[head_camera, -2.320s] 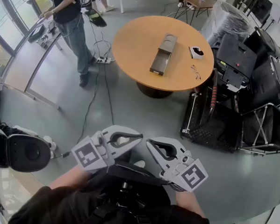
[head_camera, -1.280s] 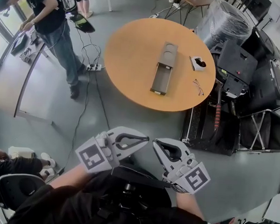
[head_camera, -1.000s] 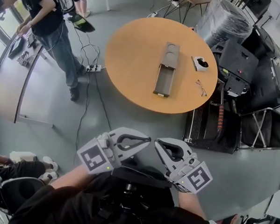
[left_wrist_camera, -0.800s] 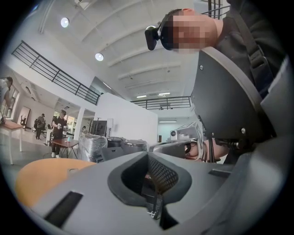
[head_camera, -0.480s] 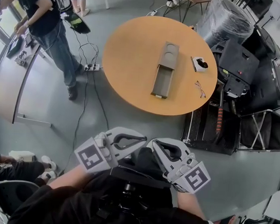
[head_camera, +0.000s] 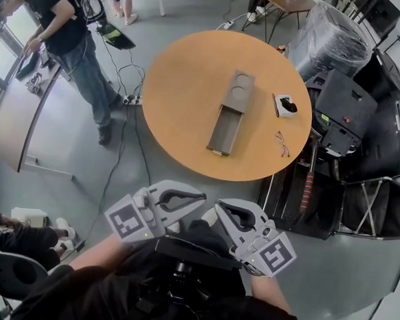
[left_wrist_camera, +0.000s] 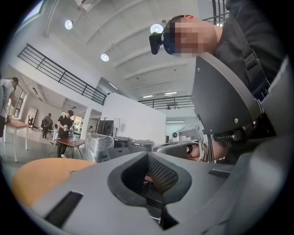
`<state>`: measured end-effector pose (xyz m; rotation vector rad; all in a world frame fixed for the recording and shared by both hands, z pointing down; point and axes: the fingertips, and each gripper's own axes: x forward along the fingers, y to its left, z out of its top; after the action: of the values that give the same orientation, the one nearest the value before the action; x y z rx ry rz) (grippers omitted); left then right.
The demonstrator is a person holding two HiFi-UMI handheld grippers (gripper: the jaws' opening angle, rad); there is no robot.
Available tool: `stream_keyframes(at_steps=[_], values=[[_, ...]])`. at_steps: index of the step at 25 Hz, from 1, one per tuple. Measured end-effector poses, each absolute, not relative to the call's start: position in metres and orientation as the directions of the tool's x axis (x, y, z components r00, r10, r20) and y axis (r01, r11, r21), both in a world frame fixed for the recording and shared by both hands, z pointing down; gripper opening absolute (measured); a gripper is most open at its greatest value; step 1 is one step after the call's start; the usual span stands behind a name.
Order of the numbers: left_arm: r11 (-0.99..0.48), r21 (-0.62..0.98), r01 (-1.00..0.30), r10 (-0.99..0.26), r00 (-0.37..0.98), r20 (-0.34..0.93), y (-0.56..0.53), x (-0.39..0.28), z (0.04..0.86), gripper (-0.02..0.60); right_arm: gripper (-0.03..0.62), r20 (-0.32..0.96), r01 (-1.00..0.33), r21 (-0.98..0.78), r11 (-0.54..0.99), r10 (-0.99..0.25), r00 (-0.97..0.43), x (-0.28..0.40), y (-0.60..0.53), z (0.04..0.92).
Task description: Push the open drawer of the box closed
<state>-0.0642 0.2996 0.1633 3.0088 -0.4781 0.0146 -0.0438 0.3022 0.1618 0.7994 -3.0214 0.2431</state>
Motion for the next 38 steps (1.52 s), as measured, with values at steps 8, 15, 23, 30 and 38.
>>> stream_keyframes(at_steps=[8, 15, 23, 30, 38], values=[[-0.932, 0.064, -0.358, -0.356, 0.934, 0.043, 0.256, -0.007, 0.168, 0.032, 0.008, 0.002, -0.431, -0.187, 0.883, -0.439, -0.899, 0.006, 0.255, 0.169], [-0.915, 0.048, -0.400, -0.395, 0.914, 0.092, 0.225, 0.025, 0.186, 0.032, 0.008, 0.008, -0.395, -0.229, 0.890, -0.404, -0.915, 0.043, 0.227, 0.192], [-0.898, 0.051, -0.437, -0.431, 0.897, 0.101, 0.195, 0.021, 0.204, 0.032, 0.008, 0.011, -0.442, -0.251, 0.861, -0.454, -0.891, 0.050, 0.188, 0.217], [-0.902, 0.046, -0.429, -0.423, 0.901, 0.097, 0.155, 0.016, 0.227, 0.032, 0.008, 0.043, -0.498, -0.259, 0.827, -0.506, -0.862, 0.048, 0.146, 0.235], [-0.914, 0.049, -0.402, -0.397, 0.913, 0.095, 0.096, -0.005, 0.280, 0.032, 0.008, 0.150, -0.567, -0.317, 0.760, -0.550, -0.821, 0.033, 0.084, 0.302]])
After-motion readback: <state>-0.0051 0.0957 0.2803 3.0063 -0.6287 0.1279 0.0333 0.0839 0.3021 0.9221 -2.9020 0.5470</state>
